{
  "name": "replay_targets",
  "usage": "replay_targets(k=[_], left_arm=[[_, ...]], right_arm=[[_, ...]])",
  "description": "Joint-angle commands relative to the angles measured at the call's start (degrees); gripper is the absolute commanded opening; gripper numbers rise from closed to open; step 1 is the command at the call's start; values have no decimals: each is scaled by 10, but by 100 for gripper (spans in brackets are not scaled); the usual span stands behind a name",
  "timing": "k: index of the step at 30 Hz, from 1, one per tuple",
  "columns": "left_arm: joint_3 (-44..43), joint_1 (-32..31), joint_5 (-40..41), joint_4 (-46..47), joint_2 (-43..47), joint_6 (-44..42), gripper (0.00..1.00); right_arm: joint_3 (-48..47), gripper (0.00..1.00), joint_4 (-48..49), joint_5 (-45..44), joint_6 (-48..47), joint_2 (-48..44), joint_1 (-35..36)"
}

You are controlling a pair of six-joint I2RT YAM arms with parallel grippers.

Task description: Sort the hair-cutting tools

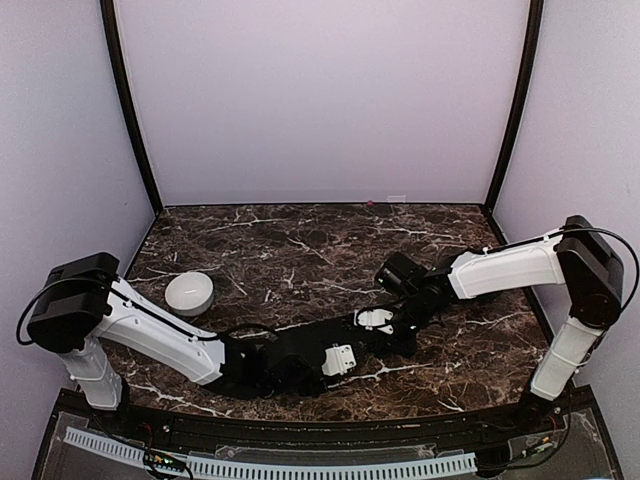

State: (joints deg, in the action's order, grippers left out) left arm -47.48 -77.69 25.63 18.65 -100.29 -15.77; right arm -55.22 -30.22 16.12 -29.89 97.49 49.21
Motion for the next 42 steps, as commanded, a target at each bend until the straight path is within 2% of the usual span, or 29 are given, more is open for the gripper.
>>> replay_targets(k=[1,5,10,16,18,27,42], left_arm=[[-28,-2,34,40,-35,-50,39],[-42,-1,46,47,-65,-73,38],[-59,-2,67,48,-99,-111,31],[-63,-1,75,47,-116,-135,5],[-57,-2,68,48,-112,-136,0],[-14,-2,59,66,-81,-149,0],[47,-1,-28,136,-46,-228,0]], right_arm=[[-2,0,-2,30,2,-2,4],[2,0,-2,33,1,-2,4],[-2,0,-7,40,0,-2,2],[2,0,-20,39,-12,1,-16],[5,0,-26,43,-21,5,-35],[-9,0,-56,8,-80,41,-113],[-103,0,-59,-73,-117,113,-150]])
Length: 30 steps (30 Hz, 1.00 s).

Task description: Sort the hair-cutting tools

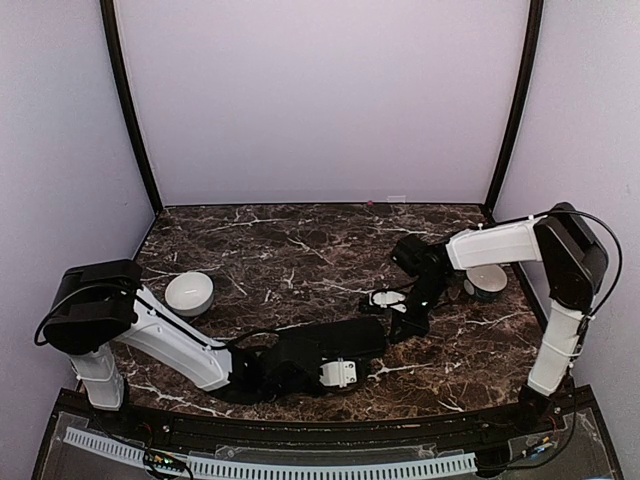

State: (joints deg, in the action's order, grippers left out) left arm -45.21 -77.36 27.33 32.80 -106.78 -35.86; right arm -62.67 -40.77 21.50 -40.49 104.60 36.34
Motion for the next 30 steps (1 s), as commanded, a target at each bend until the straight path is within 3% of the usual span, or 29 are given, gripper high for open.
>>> replay_targets(k=[1,22,30], left_arm=[[26,-5,-48,3,18,-35,0],[71,-5,-34,146,21,-130,0],[71,-5,-11,150,15,-123,0]], right_arm=[[-47,0,43,-128,-12,50,-21],[-288,0,-47,-195,39,225,-20],[-298,2,-60,-193,74,211,-20]])
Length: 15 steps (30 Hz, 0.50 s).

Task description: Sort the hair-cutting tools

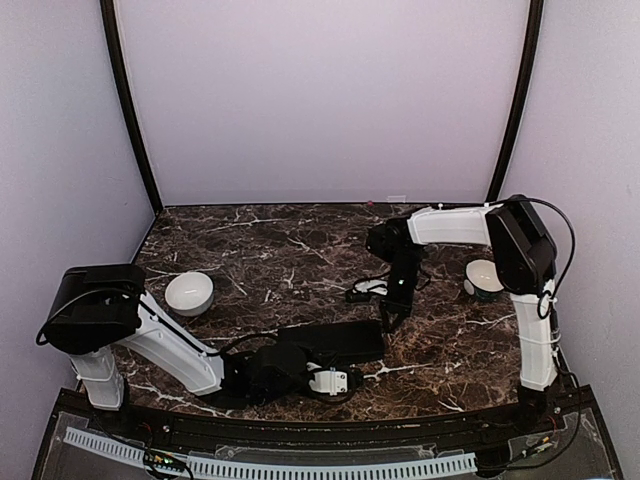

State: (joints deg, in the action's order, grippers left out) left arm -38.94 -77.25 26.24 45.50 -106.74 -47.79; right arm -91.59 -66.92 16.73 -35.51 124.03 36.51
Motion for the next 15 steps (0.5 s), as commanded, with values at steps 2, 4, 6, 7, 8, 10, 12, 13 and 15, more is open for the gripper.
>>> replay_targets(k=[2,4,6,7,8,10,12,13,15], left_arm=[[6,-7,9,21,12,5,0],[-1,-6,22,12,7,14,0],[-9,-7,32,0,2,25,0],[-12,-6,35,-5,-1,30,0],[-15,-7,36,-9,-2,35,0],[-19,-7,37,-17,-4,48,0],[-23,-7,41,-21,-5,59,0],[-24,-7,41,-24,-5,64,0],[-27,-6,41,-31,-4,72,0]], right_arm=[[2,8,200,-140,22,-1,-21],[14,14,200,-139,24,-24,-21],[29,19,200,-137,24,-51,-21],[35,22,200,-138,26,-66,-22],[41,23,199,-139,28,-80,-22],[53,25,197,-141,33,-110,-24],[61,26,194,-145,37,-137,-24],[64,26,191,-147,42,-149,-25],[72,27,190,-145,50,-176,-28]])
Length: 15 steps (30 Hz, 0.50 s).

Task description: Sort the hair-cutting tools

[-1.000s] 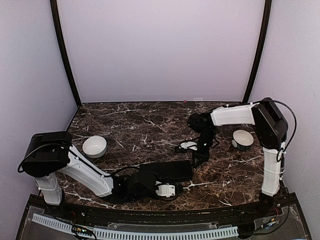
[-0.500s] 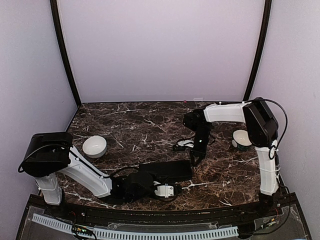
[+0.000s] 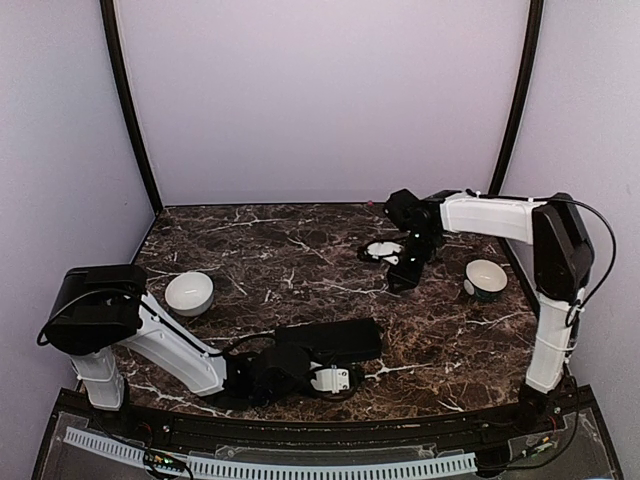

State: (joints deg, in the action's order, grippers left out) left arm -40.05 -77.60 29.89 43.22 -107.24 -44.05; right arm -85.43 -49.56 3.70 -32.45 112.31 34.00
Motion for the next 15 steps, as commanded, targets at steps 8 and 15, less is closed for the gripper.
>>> replay_targets(k=[8,15], left_arm=[[-31,-3,15,-63,23,79,16],[-39,-4,37,-184,131,153,37]], right_arm=[[78,27,34,-14,45,-172,-7],[122,29,49,-45,43,-266,-25]])
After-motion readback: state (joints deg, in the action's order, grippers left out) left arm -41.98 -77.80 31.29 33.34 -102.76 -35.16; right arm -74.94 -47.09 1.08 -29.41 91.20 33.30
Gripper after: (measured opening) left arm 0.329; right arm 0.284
